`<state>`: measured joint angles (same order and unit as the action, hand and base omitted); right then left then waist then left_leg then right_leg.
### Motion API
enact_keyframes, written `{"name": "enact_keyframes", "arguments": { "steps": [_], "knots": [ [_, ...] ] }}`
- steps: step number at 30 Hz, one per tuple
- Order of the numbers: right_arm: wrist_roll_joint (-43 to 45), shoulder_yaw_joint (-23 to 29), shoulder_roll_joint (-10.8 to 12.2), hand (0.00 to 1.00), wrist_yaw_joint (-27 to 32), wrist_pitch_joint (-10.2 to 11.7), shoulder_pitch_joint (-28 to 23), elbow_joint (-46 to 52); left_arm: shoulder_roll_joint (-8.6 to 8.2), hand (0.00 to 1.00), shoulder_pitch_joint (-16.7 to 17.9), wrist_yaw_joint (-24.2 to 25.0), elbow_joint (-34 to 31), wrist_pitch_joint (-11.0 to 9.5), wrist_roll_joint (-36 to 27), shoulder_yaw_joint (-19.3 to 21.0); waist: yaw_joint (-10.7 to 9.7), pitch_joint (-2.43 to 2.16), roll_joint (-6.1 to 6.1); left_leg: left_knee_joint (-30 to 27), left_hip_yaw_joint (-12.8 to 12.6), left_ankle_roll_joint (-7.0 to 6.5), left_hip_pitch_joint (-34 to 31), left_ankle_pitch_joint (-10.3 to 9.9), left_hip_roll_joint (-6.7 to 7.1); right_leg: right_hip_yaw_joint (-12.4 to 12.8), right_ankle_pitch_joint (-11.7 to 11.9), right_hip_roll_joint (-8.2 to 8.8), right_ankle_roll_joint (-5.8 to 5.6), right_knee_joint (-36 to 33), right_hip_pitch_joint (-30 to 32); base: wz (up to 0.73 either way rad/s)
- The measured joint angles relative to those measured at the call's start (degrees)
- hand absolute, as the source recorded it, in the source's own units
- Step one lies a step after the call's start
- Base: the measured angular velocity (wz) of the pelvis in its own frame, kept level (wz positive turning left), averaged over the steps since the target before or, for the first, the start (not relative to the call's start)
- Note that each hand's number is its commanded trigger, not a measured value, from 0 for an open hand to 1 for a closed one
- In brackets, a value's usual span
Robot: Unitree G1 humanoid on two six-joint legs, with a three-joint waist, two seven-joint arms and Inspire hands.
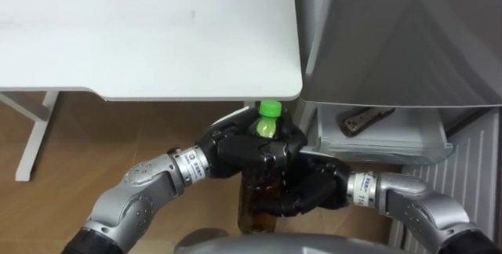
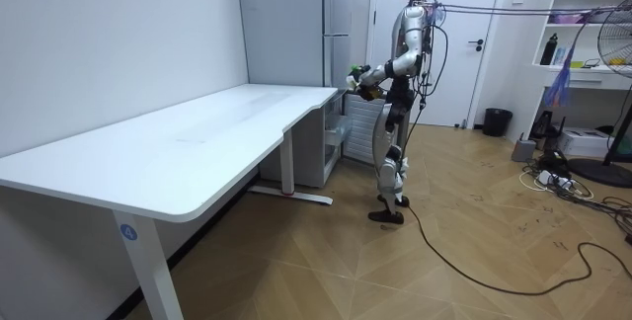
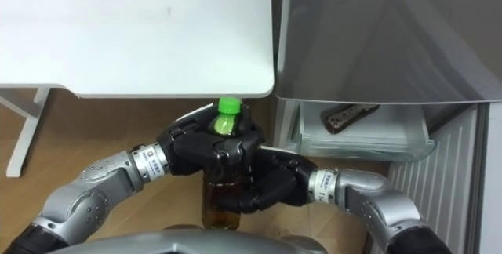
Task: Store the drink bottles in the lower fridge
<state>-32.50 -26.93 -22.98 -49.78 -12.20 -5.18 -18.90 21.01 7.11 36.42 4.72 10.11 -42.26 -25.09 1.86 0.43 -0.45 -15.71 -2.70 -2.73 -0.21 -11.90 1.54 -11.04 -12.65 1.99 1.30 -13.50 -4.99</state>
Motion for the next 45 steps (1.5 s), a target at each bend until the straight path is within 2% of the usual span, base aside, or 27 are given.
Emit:
{"name": "enact_keyframes", "arguments": {
  "steps": [4, 5, 6, 14, 16, 24, 29, 33, 39, 45],
  "knots": [
    [-1.12, -0.83, 0.05, 1.00, 1.13, 0.37, -0.74, 0.00, 0.27, 1.00, 0.13, -0.47, 0.03, 0.00, 0.02, -0.37, 0.01, 0.22, 0.49, 0.08, -0.02, 0.00, 0.05, 0.00, 0.01, -0.03, 0.00, 0.00, 0.00, 0.10, 0.01, 0.00],
    [-1.15, -0.87, 0.04, 1.00, 1.17, 0.37, -0.77, -0.01, 0.34, 0.71, 0.14, -0.61, 0.03, 0.00, 0.02, -0.44, 0.01, 0.26, 0.56, 0.09, -0.02, 0.00, 0.05, 0.00, 0.02, -0.02, 0.00, 0.00, 0.00, 0.12, 0.01, 0.00],
    [-1.20, -0.93, 0.05, 1.00, 1.33, 0.37, -0.82, -0.01, 0.37, 0.00, 0.16, -0.83, 0.03, 0.00, 0.02, -0.52, 0.00, 0.29, 0.63, 0.12, -0.09, 0.00, 0.02, 0.00, 0.02, 0.01, 0.00, -0.01, 0.00, 0.24, 0.02, 0.00],
    [-2.04, -0.96, 0.07, 1.00, 1.46, 0.46, -1.11, -0.01, 0.46, 0.00, 0.20, -1.15, 0.04, -0.01, 0.02, -0.09, 0.02, 0.31, 0.54, 0.47, -0.19, 0.01, 0.55, 0.00, 0.06, 0.12, -0.02, -0.02, -0.03, 0.87, -0.13, 0.00],
    [-3.62, -0.98, 0.28, 1.00, 1.54, 0.18, -1.67, -0.73, -0.32, 0.00, -0.01, -2.54, 0.04, -0.53, 0.11, 0.77, 0.09, 0.35, 0.42, 0.47, -0.21, 0.02, 0.46, -0.01, 0.06, 0.15, -0.01, -0.02, -0.02, 0.86, -0.14, 0.00],
    [-4.54, -0.90, 0.83, 1.00, 2.12, -0.39, -1.99, -0.97, -1.21, 0.00, -0.04, -4.46, -0.06, -0.57, 0.34, 3.65, 0.09, 0.29, 0.28, 0.43, -0.21, 0.03, 0.40, -0.04, 0.05, 0.19, -0.01, -0.03, -0.02, 0.85, -0.23, 0.00],
    [-6.85, -0.92, 0.73, 1.00, 2.10, -0.39, -2.31, -0.97, -1.16, 0.00, -0.05, -5.75, -3.74, -0.85, 0.36, 5.22, 0.33, 0.10, -0.01, 0.22, -0.22, 0.02, 0.33, -0.04, 0.05, 0.32, -0.01, -0.02, -0.02, 0.83, -0.04, 0.00],
    [-8.66, -0.90, 0.86, 1.00, 2.07, -0.35, -2.60, -1.02, -0.91, 0.00, -0.06, -8.81, -7.34, -0.96, 1.17, 6.49, 0.38, 0.04, -0.07, 0.43, -0.31, 0.02, 0.63, -0.04, 0.05, 0.73, -0.01, -0.08, -0.02, 0.77, 0.02, -0.03],
    [-7.39, -0.44, 0.30, 1.00, 1.93, -0.57, -4.81, -2.93, -0.94, 0.00, -0.16, -10.09, -12.85, -2.16, 2.41, 11.24, 1.25, -0.04, 0.11, 1.31, -0.44, 0.03, 1.91, -0.03, 0.08, 1.26, -0.01, -0.15, -0.02, 0.91, -1.02, -0.03],
    [-7.42, 1.68, 0.49, 1.00, 1.89, -0.59, -5.71, -3.57, -1.31, 0.00, -0.17, -13.55, -15.13, -4.17, 2.37, 14.76, 1.58, 0.25, 0.72, 1.47, -0.36, 0.03, 1.86, -0.04, 0.08, 0.71, -0.01, -0.15, -0.03, 0.89, -1.01, 0.00]
  ]
}}
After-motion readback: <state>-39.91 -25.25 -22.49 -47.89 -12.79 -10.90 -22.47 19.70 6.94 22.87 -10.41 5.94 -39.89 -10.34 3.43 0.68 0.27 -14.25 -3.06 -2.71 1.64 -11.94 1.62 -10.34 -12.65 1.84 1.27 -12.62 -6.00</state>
